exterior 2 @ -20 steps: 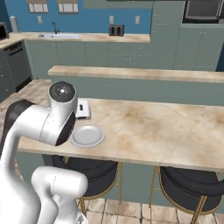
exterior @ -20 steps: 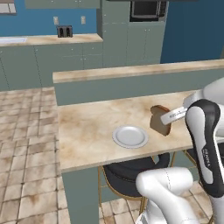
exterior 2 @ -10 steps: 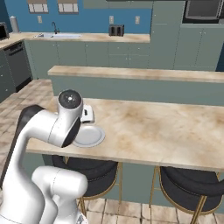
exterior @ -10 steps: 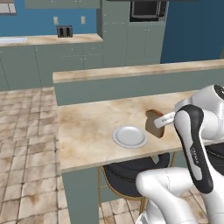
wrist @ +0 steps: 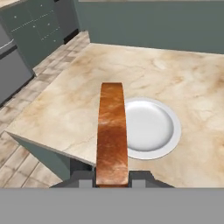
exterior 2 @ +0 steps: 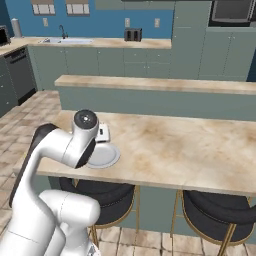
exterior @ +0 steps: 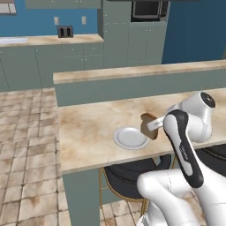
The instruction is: Start the toaster. Once the lever pops up, take the bread to the plate on the dining counter.
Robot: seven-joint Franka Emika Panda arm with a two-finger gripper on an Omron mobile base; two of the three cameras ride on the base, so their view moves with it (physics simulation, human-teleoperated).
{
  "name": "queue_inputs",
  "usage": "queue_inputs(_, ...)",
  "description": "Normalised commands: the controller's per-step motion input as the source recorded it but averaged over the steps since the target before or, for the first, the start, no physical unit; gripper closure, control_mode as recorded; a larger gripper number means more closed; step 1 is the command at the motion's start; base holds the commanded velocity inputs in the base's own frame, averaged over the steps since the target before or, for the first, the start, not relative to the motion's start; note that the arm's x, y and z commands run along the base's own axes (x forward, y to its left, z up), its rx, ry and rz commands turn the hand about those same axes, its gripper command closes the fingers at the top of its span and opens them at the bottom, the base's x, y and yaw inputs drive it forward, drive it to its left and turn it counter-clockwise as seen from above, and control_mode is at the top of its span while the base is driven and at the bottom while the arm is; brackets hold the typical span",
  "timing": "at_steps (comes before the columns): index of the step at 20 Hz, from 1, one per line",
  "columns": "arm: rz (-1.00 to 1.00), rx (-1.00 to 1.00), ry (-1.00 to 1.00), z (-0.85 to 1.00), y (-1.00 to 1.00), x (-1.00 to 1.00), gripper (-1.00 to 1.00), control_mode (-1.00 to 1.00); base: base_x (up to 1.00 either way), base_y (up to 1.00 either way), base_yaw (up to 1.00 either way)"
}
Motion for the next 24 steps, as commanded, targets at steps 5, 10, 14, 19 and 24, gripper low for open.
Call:
queue_inputs(5, 0.0, 0.0, 0.0, -0.33, 0.03, 0.32, 1.0, -1.0, 0.0, 0.0, 0.0)
queue_inputs(10, 0.0, 0.0, 0.0, -0.29, 0.0, 0.26, 1.0, -1.0, 0.0, 0.0, 0.0)
queue_inputs(14, 0.0, 0.0, 0.0, -0.21, 0.0, 0.18, 1.0, -1.0, 0.0, 0.0, 0.0)
queue_inputs(19, 0.0, 0.0, 0.0, -0.14, 0.0, 0.26, 1.0, -1.0, 0.0, 0.0, 0.0)
queue_inputs(24, 0.0, 0.0, 0.01, -0.12, 0.0, 0.21, 1.0, -1.0, 0.0, 0.0, 0.0)
